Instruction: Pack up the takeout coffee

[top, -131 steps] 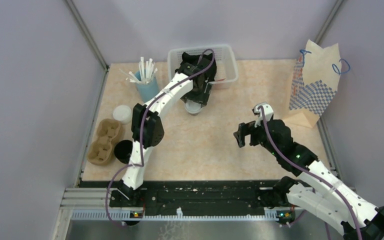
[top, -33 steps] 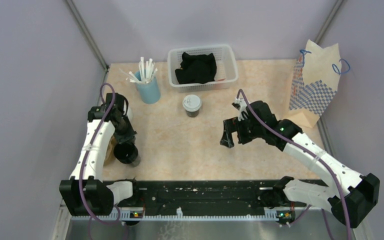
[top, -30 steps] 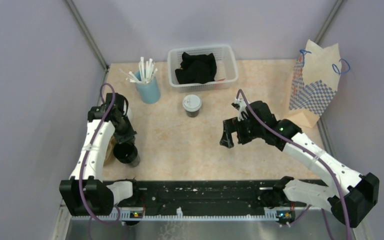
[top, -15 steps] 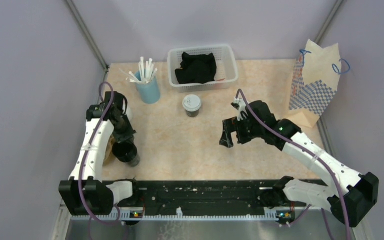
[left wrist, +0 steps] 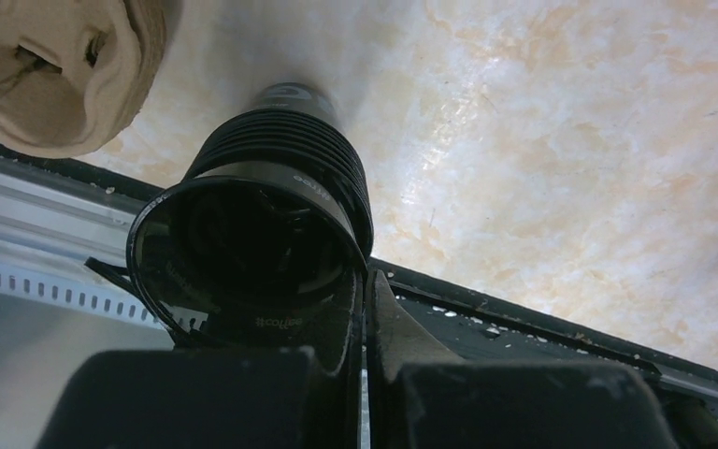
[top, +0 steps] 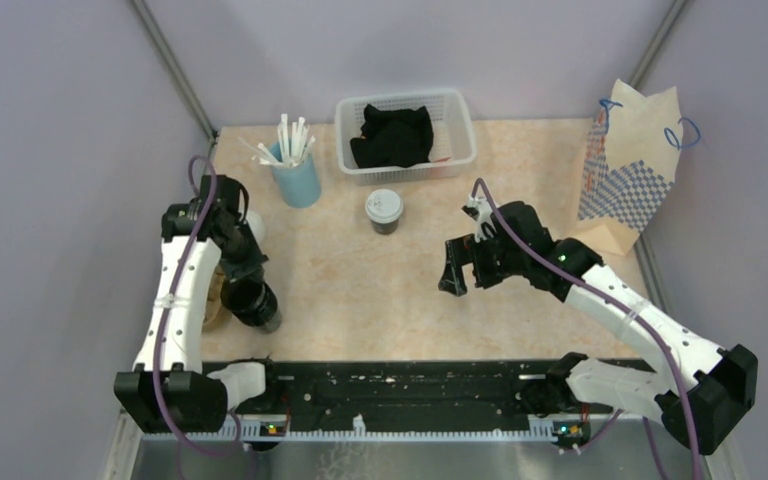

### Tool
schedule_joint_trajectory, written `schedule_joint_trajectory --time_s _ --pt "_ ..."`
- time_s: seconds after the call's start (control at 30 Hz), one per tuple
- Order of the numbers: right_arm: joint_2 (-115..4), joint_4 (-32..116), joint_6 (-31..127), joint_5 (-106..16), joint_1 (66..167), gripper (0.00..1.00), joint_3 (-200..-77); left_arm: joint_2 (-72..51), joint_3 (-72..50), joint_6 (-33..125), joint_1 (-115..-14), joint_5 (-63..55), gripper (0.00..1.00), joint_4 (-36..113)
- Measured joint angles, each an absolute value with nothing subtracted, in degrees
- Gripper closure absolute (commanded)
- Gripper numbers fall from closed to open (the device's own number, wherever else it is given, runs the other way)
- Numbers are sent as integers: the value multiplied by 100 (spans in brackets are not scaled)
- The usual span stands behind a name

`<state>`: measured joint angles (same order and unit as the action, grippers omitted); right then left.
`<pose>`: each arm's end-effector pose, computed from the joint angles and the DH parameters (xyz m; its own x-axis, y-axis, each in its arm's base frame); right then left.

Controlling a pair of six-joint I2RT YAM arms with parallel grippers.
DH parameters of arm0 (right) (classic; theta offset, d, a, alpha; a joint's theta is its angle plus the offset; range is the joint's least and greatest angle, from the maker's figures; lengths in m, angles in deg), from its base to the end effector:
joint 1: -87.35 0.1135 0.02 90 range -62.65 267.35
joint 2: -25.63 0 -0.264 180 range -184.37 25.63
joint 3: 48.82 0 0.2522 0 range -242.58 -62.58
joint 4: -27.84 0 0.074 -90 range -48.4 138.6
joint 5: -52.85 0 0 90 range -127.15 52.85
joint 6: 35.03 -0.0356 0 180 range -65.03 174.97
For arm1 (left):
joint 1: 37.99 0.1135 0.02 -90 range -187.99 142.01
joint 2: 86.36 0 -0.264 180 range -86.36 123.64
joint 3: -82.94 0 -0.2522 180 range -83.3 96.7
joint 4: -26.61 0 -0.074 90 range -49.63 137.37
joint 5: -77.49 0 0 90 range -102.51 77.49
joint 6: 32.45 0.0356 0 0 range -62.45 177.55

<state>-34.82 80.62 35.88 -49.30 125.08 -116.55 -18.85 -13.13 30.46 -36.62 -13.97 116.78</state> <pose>0.1664 0.1382 0.2975 -0.7669 -0.1891 -0.6133 -0.4911 0.7881 0.3711 0.1915 0.0055 0.3235 -0.8404 -0.4755 -0.2603 -0.4647 0.8791 -0.1057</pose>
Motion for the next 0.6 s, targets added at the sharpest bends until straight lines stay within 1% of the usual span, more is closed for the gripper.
schedule_joint_trajectory --time_s 0.1,0.23,0.6 --pt "-3482 8064 3590 -4930 12508 1 -11655 -1896 -843 3057 -3662 -1384 100 11900" --pt "-3503 8064 3612 -4934 12508 1 -11657 -2040 -511 3075 -3662 -1331 100 11966" --pt "-3665 8141 3584 -5129 12508 1 -11664 -2224 366 3210 -3662 -264 100 12193"
